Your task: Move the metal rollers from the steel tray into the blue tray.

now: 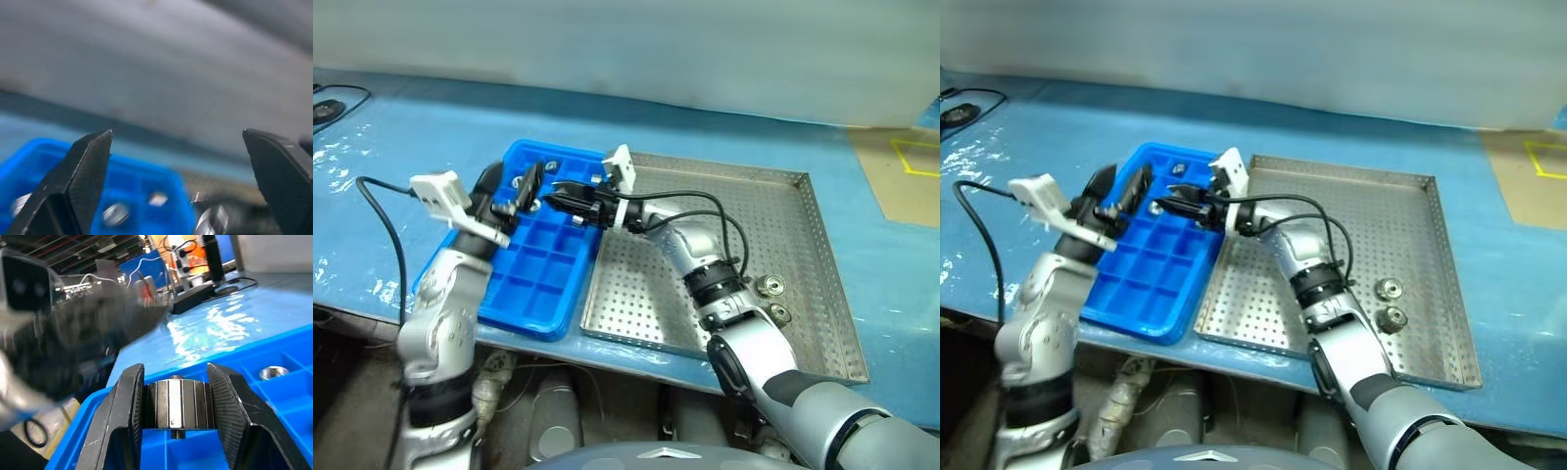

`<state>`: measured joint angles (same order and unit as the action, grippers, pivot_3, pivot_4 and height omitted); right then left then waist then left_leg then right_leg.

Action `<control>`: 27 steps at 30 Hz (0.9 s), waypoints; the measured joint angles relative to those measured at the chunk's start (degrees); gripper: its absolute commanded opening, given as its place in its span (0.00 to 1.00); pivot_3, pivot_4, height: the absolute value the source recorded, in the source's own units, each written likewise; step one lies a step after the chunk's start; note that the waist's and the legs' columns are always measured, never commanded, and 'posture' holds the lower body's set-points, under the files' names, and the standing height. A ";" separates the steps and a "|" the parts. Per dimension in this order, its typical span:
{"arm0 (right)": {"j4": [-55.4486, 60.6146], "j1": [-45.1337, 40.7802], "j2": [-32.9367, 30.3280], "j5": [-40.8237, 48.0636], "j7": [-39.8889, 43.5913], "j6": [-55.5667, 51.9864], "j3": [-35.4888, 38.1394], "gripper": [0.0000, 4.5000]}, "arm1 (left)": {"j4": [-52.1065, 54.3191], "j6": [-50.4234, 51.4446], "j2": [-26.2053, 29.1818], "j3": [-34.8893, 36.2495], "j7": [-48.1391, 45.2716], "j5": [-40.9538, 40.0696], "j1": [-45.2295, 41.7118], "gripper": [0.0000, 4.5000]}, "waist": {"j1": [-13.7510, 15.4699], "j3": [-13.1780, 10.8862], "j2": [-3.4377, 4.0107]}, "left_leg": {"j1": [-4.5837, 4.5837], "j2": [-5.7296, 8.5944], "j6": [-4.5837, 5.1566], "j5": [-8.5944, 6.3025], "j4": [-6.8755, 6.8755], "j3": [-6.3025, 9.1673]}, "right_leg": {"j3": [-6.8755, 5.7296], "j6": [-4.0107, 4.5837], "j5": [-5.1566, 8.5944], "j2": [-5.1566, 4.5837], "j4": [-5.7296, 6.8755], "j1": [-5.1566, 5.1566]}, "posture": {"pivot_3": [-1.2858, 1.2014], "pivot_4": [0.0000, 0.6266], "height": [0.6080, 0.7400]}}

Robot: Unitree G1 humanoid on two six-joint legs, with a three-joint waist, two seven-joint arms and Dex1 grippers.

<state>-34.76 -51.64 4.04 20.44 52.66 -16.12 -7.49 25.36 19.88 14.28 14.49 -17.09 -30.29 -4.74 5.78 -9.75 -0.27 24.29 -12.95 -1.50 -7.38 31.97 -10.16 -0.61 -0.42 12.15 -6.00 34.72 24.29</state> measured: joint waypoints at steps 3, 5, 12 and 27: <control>-5.47 -1.94 1.32 -1.03 0.98 2.72 0.15 0.36 | 3.68 -0.89 0.87 -0.81 2.67 5.30 5.01 1.00 | 1.72 -0.01 0.00 | 0.12 0.00 -0.15 0.09 -0.18 0.17 | -0.09 0.08 0.05 -0.05 0.03 0.02 | 0.69 0.24 1.00; -7.82 -2.70 2.42 -2.25 2.22 4.69 -0.06 0.36 | 5.92 -1.76 0.81 -1.15 4.49 8.07 7.53 1.00 | 2.90 -0.01 0.00 | 0.11 -0.01 -0.19 0.11 -0.31 0.23 | -0.10 0.12 0.07 -0.05 0.04 0.01 | 0.70 0.24 1.00; -12.39 -3.33 2.93 -5.81 6.46 10.77 -2.10 0.36 | 10.63 -2.09 -1.58 -2.09 7.86 11.21 13.98 1.00 | 6.35 -0.01 0.00 | 0.17 0.01 -0.22 0.13 -0.38 0.37 | -0.14 0.14 0.09 -0.07 0.04 0.01 | 0.74 0.24 1.00; -21.14 -6.24 3.44 -11.23 -0.41 20.96 -4.19 0.36 | 18.81 -3.85 -4.66 1.23 4.68 -0.45 26.41 1.00 | 9.65 -0.01 0.01 | 0.23 0.00 -0.23 0.12 -0.50 0.43 | -0.11 0.20 0.15 0.00 0.04 0.13 | 0.75 0.24 1.00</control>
<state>-55.90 -57.87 7.48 9.21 52.24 4.85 -11.68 44.17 16.03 9.62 15.73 -12.41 -30.75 21.67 15.43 -9.76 -0.25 24.51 -12.95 -1.73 -7.26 31.48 -9.73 -0.73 -0.23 12.30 -6.00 34.75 24.42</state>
